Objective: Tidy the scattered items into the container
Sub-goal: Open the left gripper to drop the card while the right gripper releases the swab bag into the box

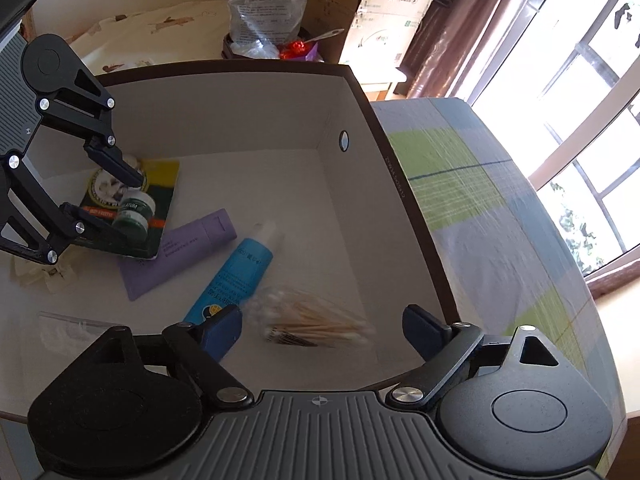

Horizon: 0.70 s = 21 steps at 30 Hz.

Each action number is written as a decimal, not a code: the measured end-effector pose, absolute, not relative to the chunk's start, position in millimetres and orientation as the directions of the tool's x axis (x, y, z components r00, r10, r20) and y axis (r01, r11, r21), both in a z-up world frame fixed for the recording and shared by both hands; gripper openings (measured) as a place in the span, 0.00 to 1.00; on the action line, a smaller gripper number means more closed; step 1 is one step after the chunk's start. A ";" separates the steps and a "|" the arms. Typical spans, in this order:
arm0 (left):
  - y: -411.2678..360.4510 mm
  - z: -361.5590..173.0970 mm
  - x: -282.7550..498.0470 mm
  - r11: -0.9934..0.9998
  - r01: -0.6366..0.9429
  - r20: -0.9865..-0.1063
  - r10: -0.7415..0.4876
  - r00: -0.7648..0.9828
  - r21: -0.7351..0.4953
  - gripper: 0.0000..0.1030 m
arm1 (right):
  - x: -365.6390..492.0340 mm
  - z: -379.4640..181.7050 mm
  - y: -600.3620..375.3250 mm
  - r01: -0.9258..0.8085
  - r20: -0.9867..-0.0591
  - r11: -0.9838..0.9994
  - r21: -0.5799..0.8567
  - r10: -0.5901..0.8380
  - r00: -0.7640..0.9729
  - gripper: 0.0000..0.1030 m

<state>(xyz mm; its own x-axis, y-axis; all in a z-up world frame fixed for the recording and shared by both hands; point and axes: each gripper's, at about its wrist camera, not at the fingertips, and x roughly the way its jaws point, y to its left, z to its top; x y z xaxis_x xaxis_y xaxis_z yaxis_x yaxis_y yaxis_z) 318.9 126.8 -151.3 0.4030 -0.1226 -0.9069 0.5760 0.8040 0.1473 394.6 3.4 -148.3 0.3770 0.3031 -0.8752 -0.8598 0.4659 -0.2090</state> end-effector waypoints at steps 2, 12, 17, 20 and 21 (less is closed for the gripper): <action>126.8 -152.2 319.3 0.804 0.576 -0.909 -0.122 0.397 0.144 0.35 | 396.5 -149.0 2.7 -0.864 -0.882 0.461 -0.202 0.299 0.365 0.90; 134.4 -151.9 318.7 0.835 0.538 -0.925 -0.108 0.363 0.114 0.42 | 385.0 -147.0 -0.6 -0.881 -0.896 0.431 -0.193 0.288 0.337 0.90; 138.0 -149.2 316.5 0.850 0.516 -0.931 -0.099 0.352 0.105 0.45 | 377.4 -145.0 -2.0 -0.889 -0.902 0.420 -0.184 0.288 0.323 0.90; 138.9 -147.7 314.6 0.859 0.501 -0.934 -0.090 0.346 0.103 0.46 | 372.9 -143.7 -2.8 -0.893 -0.905 0.413 -0.180 0.287 0.315 0.90; 139.3 -147.1 314.1 0.864 0.493 -0.935 -0.087 0.343 0.101 0.47 | 372.3 -143.0 -2.9 -0.893 -0.905 0.412 -0.179 0.286 0.314 0.90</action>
<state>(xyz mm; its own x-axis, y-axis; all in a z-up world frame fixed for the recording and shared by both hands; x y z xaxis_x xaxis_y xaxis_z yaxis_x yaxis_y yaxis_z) 314.1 139.3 -147.1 0.3433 -0.0871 -0.9352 0.4935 0.8639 0.1007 372.3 -2.9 -143.0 0.3141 0.2864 -0.9052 -0.8932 0.4123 -0.1795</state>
